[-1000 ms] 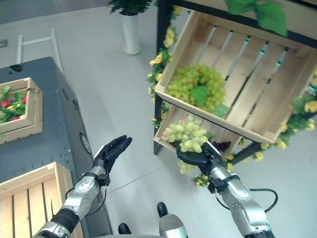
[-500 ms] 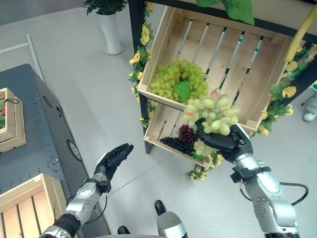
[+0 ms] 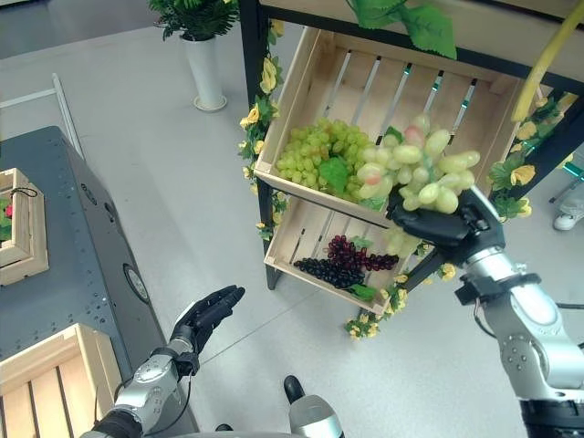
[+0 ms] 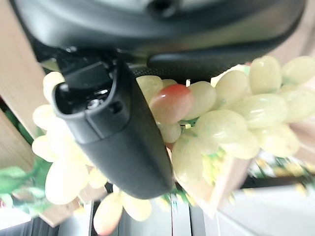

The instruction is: Pick up the fruits from the basket on one side to the basket on the other side

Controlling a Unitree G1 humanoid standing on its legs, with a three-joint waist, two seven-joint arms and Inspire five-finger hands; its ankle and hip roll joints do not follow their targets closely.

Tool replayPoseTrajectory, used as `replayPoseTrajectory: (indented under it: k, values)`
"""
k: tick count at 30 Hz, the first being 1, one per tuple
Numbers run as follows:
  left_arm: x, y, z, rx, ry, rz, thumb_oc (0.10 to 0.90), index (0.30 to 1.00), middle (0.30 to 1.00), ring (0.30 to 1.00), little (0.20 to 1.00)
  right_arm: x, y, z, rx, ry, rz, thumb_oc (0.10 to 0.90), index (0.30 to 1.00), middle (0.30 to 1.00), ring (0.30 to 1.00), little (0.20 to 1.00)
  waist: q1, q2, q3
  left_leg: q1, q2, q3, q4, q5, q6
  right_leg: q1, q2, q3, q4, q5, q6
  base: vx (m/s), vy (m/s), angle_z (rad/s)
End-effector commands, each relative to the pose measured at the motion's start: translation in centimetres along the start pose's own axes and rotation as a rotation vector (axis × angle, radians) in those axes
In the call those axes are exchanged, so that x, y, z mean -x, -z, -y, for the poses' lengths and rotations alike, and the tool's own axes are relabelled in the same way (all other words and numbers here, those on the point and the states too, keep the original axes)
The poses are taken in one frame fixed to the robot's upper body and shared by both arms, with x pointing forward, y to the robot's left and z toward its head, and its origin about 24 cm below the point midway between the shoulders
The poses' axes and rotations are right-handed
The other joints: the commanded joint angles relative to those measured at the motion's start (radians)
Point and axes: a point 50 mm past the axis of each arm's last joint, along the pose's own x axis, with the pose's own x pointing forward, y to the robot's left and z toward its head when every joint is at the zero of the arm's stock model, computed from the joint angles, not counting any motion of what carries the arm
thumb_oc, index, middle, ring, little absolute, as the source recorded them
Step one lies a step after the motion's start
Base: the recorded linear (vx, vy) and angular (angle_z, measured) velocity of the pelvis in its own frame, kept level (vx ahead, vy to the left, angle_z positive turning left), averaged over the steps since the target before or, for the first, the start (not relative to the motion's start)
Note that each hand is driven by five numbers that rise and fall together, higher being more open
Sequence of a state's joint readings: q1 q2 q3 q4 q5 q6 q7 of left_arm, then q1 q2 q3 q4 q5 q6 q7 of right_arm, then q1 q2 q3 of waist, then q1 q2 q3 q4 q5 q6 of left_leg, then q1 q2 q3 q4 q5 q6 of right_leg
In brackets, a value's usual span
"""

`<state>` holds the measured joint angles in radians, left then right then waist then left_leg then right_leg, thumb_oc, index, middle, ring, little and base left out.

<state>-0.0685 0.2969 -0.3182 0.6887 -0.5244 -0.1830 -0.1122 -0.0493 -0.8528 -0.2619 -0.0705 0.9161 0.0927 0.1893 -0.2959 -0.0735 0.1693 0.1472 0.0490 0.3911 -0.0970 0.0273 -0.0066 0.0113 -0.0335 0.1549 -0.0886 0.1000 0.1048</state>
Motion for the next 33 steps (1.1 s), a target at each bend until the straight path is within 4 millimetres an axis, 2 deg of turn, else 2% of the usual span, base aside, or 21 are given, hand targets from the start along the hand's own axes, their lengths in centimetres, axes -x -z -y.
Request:
replayPoseTrajectory:
  k: [1, 4, 12, 19, 31, 32, 33]
  values:
    - [-0.9, -3.8, -0.2, -0.077, 0.056, 0.150, 0.800, 0.900, 0.900, 0.900, 0.900, -1.5, -10.8, 3.1, 0.133, 0.183, 0.461, 0.400, 0.300, 0.300, 0.300, 0.300, 0.046, 0.005, -0.052, 0.001, -0.051, -0.065, 0.034, -0.167, 0.040, 0.020, 0.076, -0.003, 0.005, -0.052, 0.008, 0.00, 0.000, 0.00]
    - [-0.9, -3.4, -0.2, -0.083, 0.057, 0.138, 0.800, 0.900, 0.900, 0.900, 0.900, -1.9, -11.8, 4.3, 0.193, 0.233, 0.423, 0.400, 0.300, 0.300, 0.300, 0.300, 0.058, 0.000, -0.057, 0.001, -0.052, -0.075, 0.028, -0.162, 0.039, 0.022, 0.075, -0.011, 0.004, -0.053, 0.007, 0.00, -0.010, 0.03]
    - [-0.8, -3.1, -0.6, -0.103, 0.053, 0.129, 0.800, 0.900, 0.900, 0.900, 0.900, -2.8, -11.9, 6.1, 0.307, 0.312, 0.304, 0.400, 0.300, 0.300, 0.300, 0.300, 0.086, -0.012, -0.069, -0.002, -0.054, -0.093, 0.018, -0.148, 0.034, 0.022, 0.075, -0.024, 0.002, -0.052, 0.003, 0.00, -0.002, 0.01]
    - [-0.9, -3.4, -0.9, -0.098, 0.053, 0.135, 0.800, 0.900, 0.900, 0.900, 0.900, -3.5, -9.9, 7.3, 0.320, 0.350, 0.145, 0.400, 0.300, 0.300, 0.300, 0.300, 0.095, -0.012, -0.073, 0.007, -0.055, -0.103, 0.010, -0.144, 0.030, 0.030, 0.072, -0.036, 0.001, -0.054, -0.001, -0.01, 0.003, 0.06]
    - [-1.6, -3.8, -0.1, -0.074, 0.046, 0.143, 0.800, 0.900, 0.900, 0.900, 0.900, -4.9, -5.8, 7.3, 0.438, 0.340, -0.131, 0.400, 0.300, 0.300, 0.300, 0.300, 0.099, -0.012, -0.072, 0.008, -0.055, -0.101, 0.010, -0.138, 0.026, 0.030, 0.071, -0.039, 0.001, -0.051, -0.004, 0.00, -0.001, 0.01]
    - [-1.6, -3.8, -0.1, -0.072, 0.044, 0.144, 0.800, 0.900, 0.900, 0.900, 0.900, -4.8, -5.5, 7.4, 0.448, 0.341, -0.152, 0.491, 0.436, 0.436, 0.436, 0.436, 0.099, -0.012, -0.072, 0.008, -0.054, -0.100, 0.010, -0.138, 0.026, 0.030, 0.071, -0.040, 0.001, -0.051, -0.004, 0.00, 0.000, 0.00]
    - [-1.5, -3.8, -0.2, -0.069, 0.042, 0.145, 0.800, 0.900, 0.900, 0.900, 0.900, -4.7, -4.8, 7.6, 0.453, 0.337, -0.198, 0.800, 0.900, 0.900, 0.900, 0.900, 0.100, -0.012, -0.071, 0.008, -0.053, -0.098, 0.010, -0.137, 0.026, 0.029, 0.071, -0.040, 0.001, -0.050, -0.005, 0.00, 0.000, 0.00]
